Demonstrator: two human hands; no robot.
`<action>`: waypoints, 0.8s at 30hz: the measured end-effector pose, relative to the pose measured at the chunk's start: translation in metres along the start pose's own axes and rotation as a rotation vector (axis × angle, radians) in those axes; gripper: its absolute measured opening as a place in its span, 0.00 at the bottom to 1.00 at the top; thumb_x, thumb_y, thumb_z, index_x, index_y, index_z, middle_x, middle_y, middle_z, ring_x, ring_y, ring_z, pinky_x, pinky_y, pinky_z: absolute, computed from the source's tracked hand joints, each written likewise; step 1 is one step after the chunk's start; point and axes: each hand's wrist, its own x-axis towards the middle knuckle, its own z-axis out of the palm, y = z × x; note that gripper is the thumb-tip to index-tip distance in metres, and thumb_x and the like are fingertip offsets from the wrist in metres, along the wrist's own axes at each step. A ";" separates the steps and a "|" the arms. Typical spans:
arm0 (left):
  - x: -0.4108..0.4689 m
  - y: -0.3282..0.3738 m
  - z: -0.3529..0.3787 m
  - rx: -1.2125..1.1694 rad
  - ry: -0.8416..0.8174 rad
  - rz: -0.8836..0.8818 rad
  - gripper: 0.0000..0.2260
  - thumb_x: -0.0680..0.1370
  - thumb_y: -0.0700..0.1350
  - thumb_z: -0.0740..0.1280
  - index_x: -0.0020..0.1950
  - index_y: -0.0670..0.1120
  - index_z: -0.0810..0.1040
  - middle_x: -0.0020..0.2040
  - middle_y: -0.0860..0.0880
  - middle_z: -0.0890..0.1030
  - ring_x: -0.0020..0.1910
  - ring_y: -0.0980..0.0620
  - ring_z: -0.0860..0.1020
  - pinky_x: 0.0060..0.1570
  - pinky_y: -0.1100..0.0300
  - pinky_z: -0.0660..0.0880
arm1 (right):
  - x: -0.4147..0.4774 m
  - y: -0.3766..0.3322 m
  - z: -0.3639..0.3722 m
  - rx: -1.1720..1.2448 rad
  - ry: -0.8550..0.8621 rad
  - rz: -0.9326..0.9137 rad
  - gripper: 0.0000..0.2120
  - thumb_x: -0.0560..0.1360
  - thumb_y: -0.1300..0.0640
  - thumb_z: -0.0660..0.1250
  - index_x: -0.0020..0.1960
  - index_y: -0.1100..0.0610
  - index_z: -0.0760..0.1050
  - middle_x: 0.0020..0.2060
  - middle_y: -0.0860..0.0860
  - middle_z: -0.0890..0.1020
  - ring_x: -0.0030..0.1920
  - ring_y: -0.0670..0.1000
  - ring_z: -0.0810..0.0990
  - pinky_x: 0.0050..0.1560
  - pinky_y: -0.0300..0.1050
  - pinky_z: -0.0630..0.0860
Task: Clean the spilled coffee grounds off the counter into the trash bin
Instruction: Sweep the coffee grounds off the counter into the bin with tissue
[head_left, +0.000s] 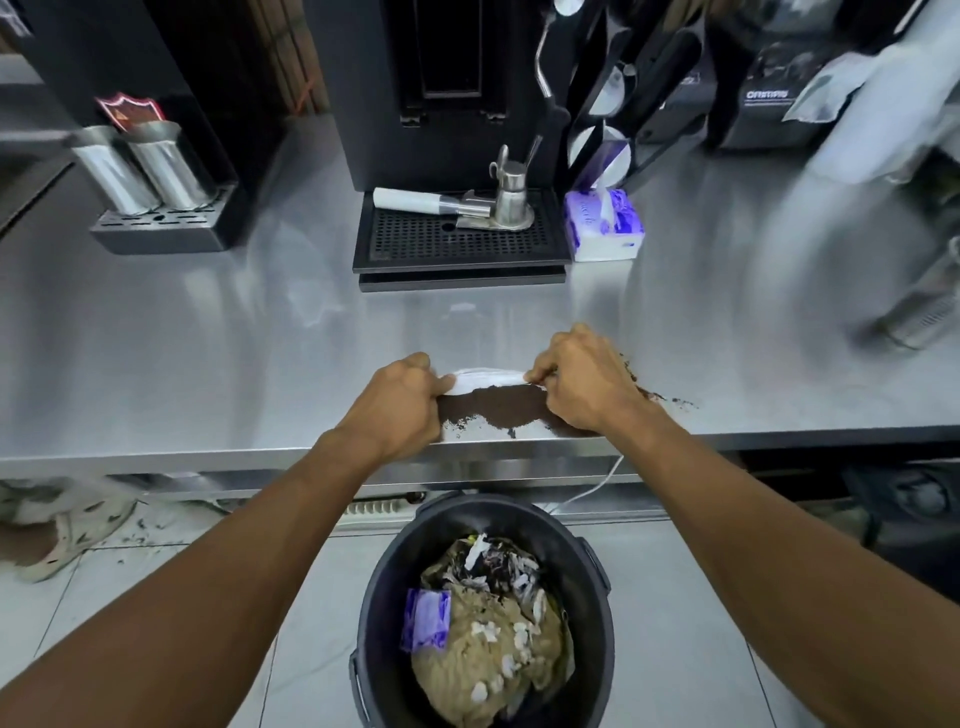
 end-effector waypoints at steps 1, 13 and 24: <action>-0.001 0.001 0.000 0.012 -0.003 0.007 0.16 0.78 0.39 0.59 0.62 0.46 0.81 0.43 0.48 0.70 0.46 0.42 0.76 0.51 0.54 0.74 | -0.002 0.000 0.000 -0.001 -0.002 0.008 0.14 0.72 0.67 0.68 0.47 0.50 0.85 0.47 0.45 0.83 0.54 0.51 0.71 0.59 0.54 0.71; -0.012 0.008 0.003 0.001 -0.002 0.013 0.16 0.80 0.40 0.59 0.64 0.46 0.80 0.41 0.49 0.69 0.41 0.48 0.72 0.43 0.59 0.68 | -0.026 0.001 0.002 0.027 0.004 0.036 0.13 0.73 0.65 0.68 0.46 0.49 0.85 0.47 0.48 0.83 0.52 0.50 0.72 0.59 0.53 0.72; -0.025 0.012 0.002 0.007 -0.036 0.017 0.18 0.80 0.41 0.59 0.67 0.48 0.77 0.44 0.50 0.68 0.43 0.52 0.69 0.47 0.61 0.68 | -0.042 -0.004 -0.001 0.020 0.003 0.036 0.11 0.73 0.65 0.69 0.47 0.50 0.86 0.46 0.49 0.84 0.53 0.50 0.72 0.58 0.50 0.73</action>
